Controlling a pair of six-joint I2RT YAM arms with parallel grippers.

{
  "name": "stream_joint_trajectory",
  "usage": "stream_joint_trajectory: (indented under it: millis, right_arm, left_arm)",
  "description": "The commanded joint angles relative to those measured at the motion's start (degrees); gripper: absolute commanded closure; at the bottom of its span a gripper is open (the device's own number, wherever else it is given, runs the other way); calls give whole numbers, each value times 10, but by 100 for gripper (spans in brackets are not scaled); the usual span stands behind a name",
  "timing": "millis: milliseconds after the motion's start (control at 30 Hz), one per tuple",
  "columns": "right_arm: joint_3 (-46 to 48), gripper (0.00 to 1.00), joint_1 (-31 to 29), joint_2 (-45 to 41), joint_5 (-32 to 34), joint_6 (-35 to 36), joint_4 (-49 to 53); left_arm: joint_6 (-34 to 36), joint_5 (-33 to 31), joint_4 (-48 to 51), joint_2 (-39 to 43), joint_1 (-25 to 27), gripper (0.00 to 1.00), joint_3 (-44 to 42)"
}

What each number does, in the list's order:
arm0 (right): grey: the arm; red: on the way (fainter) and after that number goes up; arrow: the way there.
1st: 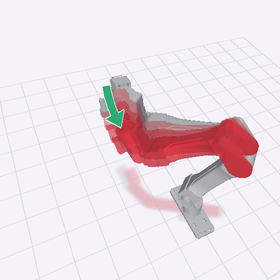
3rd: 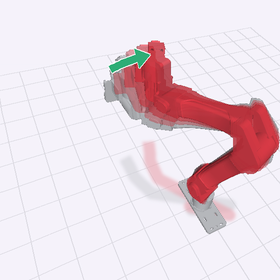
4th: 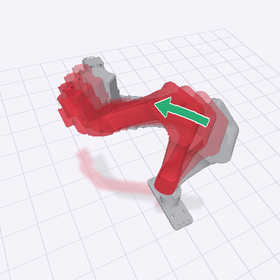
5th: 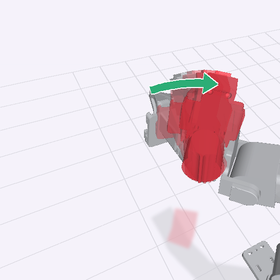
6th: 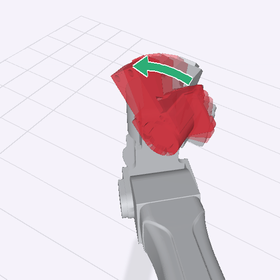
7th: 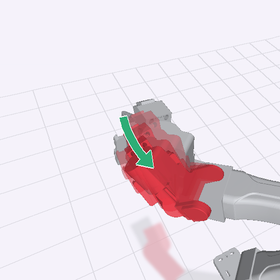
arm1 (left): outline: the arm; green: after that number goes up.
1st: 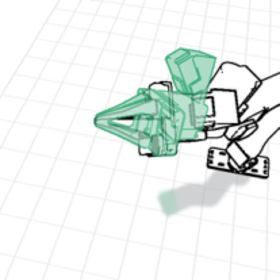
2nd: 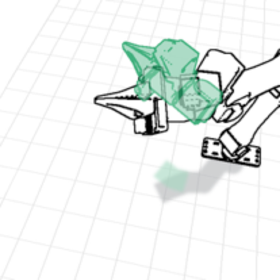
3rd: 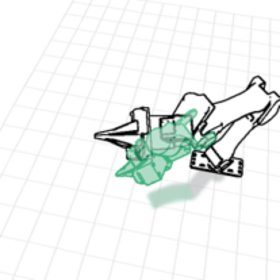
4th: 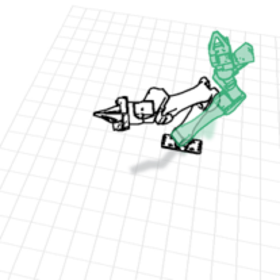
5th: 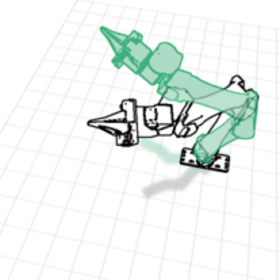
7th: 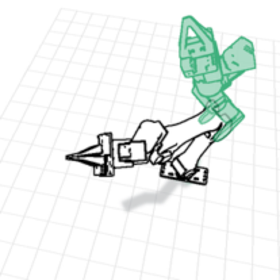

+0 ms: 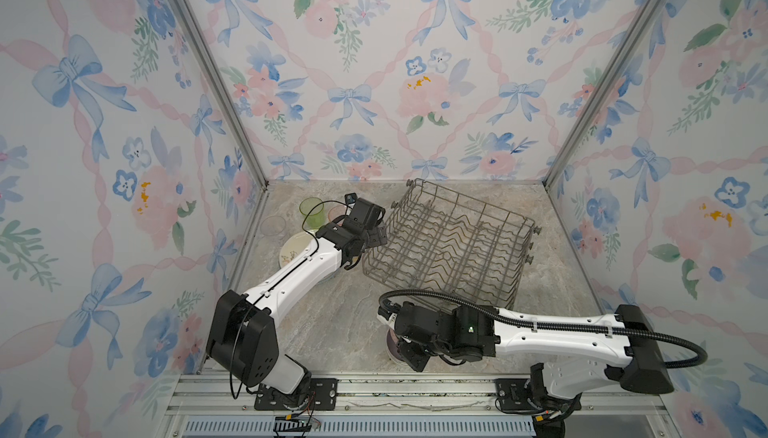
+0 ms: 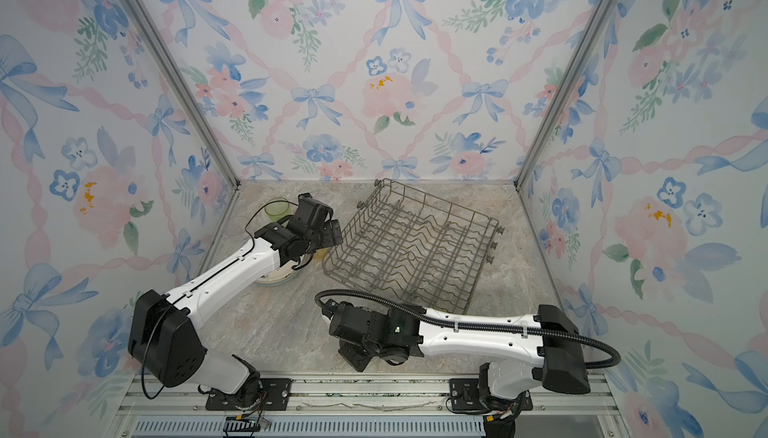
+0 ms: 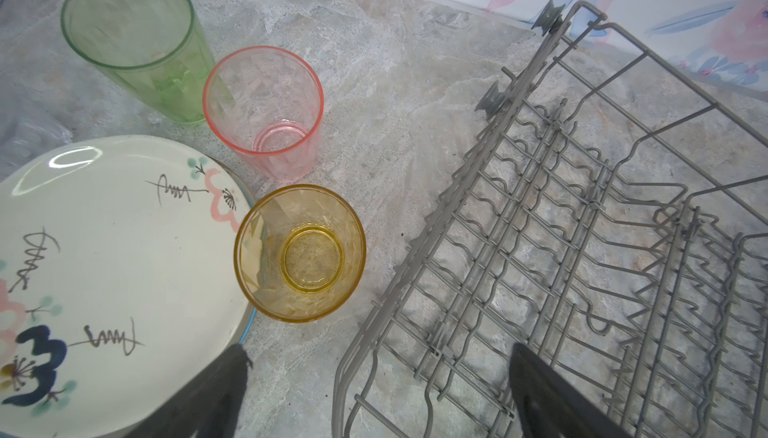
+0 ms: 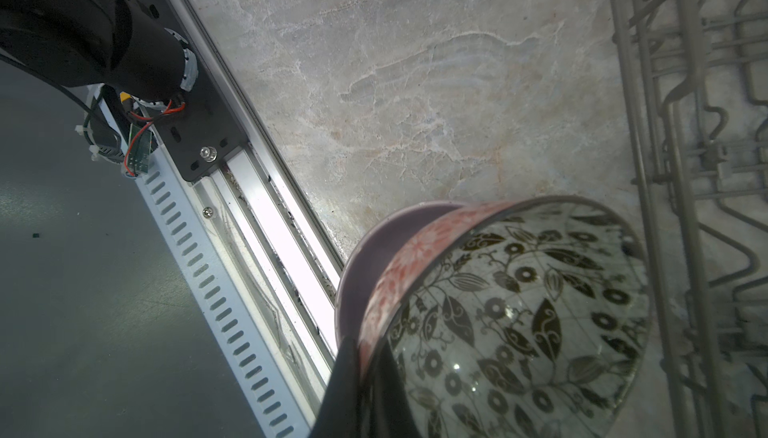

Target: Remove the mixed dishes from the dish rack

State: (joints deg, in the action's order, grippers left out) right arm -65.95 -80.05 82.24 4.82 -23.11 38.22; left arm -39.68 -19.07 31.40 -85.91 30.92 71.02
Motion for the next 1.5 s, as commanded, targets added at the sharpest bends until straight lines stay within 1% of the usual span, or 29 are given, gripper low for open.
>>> stream_joint_trajectory:
  millis: [0, 67, 100, 200, 233, 267, 400, 467, 567, 633, 667, 700, 733, 833, 933, 1000, 1033, 1100, 1133, 1200, 1233, 1267, 1300, 1367, 1400, 1467]
  right_arm:
    - [-27, 97, -5, 6, 15, -3, 5]
    - [-27, 86, -5, 6, 16, -2, 4]
    - [-26, 77, -5, 5, 17, -2, 4]
    - [-23, 66, -5, 3, 18, -4, 1]
    - [-22, 58, -5, 3, 20, -5, 1]
    - [-22, 53, -5, 3, 21, -4, 2]
    - [-26, 48, -5, -5, 39, -4, 7]
    - [-27, 41, -5, -17, 64, -4, 11]
    - [-33, 28, 0, -42, 106, -2, 21]
    - [-37, 26, 15, -61, 124, -1, 31]
    - [-38, 17, 28, -73, 131, -3, 36]
    - [-38, 5, 43, -88, 139, -4, 40]
    - [-37, 3, 58, -102, 149, -6, 43]
    - [-25, 3, 128, -154, 173, -15, 55]
    - [-1, 3, 233, -215, 179, -33, 68]
    - [20, 3, 315, -253, 189, -36, 82]
    - [30, 3, 353, -268, 182, -35, 87]
    - [47, 3, 455, -290, 139, -30, 98]
    - [52, 0, 492, -297, 129, -29, 104]
    - [64, 7, 567, -304, 100, -20, 113]
    - [69, 8, 597, -302, 86, -16, 116]
    - [75, 11, 629, -298, 57, -8, 116]
    - [82, 13, 656, -291, 35, -5, 113]
    - [96, 12, 690, -279, -3, -1, 100]
    - [100, 11, 700, -271, -16, 2, 95]
    - [104, 9, 709, -257, -22, 4, 89]
  left_arm:
    - [7, -5, 5, 13, -4, 2, -9]
    - [7, -5, 5, 14, -5, 2, -9]
    - [7, -6, 5, 15, -6, 2, -9]
    - [7, -4, 5, 14, -6, 2, -9]
    - [8, -4, 5, 14, -6, 2, -8]
    - [8, -3, 5, 14, -6, 2, -9]
    - [9, -2, 5, 14, -6, 2, -10]
    - [10, -3, 5, 16, -6, 2, -11]
    - [12, -6, 6, 20, -6, 2, -12]
    - [14, -9, 5, 22, -6, 2, -12]
    - [15, -9, 6, 22, -6, 2, -12]
    - [16, -11, 5, 24, -6, 2, -11]
    - [17, -11, 5, 25, -6, 2, -12]
    - [19, -8, 5, 30, -6, 2, -12]
    - [27, -3, 5, 32, -5, 2, -11]
    - [42, 2, 3, 32, -1, 2, -6]
    - [53, 5, 2, 30, 2, 2, -2]
    - [79, 14, 2, 18, 10, 2, 15]
    - [90, 16, 3, 10, 15, 2, 24]
    - [105, 12, 3, -11, 27, 2, 42]
    - [110, 11, 2, -22, 31, 2, 51]
    - [116, 10, 3, -36, 34, 2, 59]
    - [120, 8, 3, -52, 34, 2, 67]
    - [123, 3, 2, -79, 34, 2, 82]
    - [125, -1, 3, -92, 34, 2, 90]
    - [131, -3, 3, -119, 33, 2, 108]
